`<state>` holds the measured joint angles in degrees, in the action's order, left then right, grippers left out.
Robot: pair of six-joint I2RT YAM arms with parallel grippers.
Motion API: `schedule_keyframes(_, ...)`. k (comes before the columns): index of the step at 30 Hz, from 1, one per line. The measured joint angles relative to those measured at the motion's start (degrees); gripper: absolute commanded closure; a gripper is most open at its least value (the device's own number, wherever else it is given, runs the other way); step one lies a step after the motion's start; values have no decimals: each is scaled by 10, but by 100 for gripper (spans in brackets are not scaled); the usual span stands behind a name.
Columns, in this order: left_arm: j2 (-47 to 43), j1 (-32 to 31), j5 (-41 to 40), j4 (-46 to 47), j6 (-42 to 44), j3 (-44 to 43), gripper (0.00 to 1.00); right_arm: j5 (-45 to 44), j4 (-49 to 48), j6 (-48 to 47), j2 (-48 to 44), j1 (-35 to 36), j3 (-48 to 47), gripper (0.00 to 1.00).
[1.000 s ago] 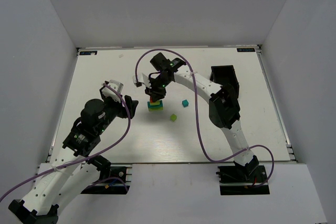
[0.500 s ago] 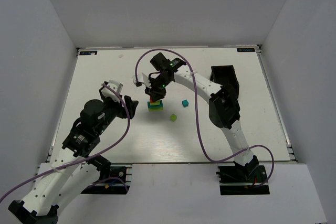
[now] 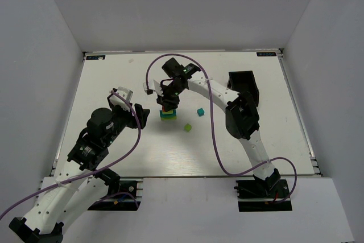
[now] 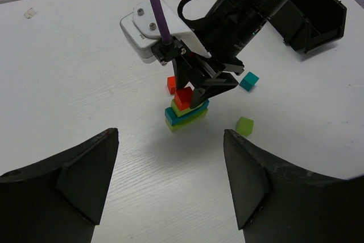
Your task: Build the wood block tower
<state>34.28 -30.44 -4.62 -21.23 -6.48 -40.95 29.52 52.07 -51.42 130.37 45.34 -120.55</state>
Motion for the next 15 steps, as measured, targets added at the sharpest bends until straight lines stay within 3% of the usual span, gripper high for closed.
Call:
schedule_keyframes(5, 0, 0, 0, 0, 0, 0, 16, -5, -2, 1, 0, 1, 0, 43)
schedule_keyframes(7, 0, 0, 0, 0, 0, 0, 16, -6, -2, 1, 0, 1, 0, 28)
schedule_keyframes(8, 0, 0, 0, 0, 0, 0, 16, -7, -2, 2, 0, 1, 0, 12)
schedule_keyframes(15, 0, 0, 0, 0, 0, 0, 16, -9, -9, 0, 0, 1, 0, 10)
